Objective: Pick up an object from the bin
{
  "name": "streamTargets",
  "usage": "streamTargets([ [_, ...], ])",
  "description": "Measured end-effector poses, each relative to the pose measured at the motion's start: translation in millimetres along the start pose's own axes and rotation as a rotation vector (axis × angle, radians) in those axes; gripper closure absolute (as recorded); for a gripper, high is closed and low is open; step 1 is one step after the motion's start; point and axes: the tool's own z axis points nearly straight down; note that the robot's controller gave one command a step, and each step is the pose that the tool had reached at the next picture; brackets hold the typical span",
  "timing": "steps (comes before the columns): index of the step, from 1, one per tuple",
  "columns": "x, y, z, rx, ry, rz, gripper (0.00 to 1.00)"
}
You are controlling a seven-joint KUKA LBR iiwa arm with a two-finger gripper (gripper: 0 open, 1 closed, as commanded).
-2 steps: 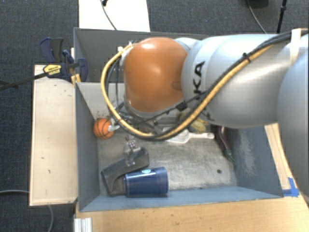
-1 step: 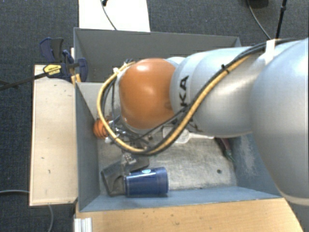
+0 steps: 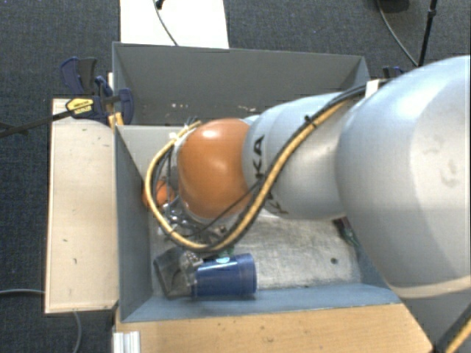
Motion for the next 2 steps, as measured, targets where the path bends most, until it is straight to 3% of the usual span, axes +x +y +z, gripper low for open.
streamTargets([
  [1, 6.8, 3.3, 5.1, -0.006, -0.021, -0.184, 0.00],
  [2, 4.8, 1.2, 3.0, -0.002, -0.016, -0.210, 1.00],
])
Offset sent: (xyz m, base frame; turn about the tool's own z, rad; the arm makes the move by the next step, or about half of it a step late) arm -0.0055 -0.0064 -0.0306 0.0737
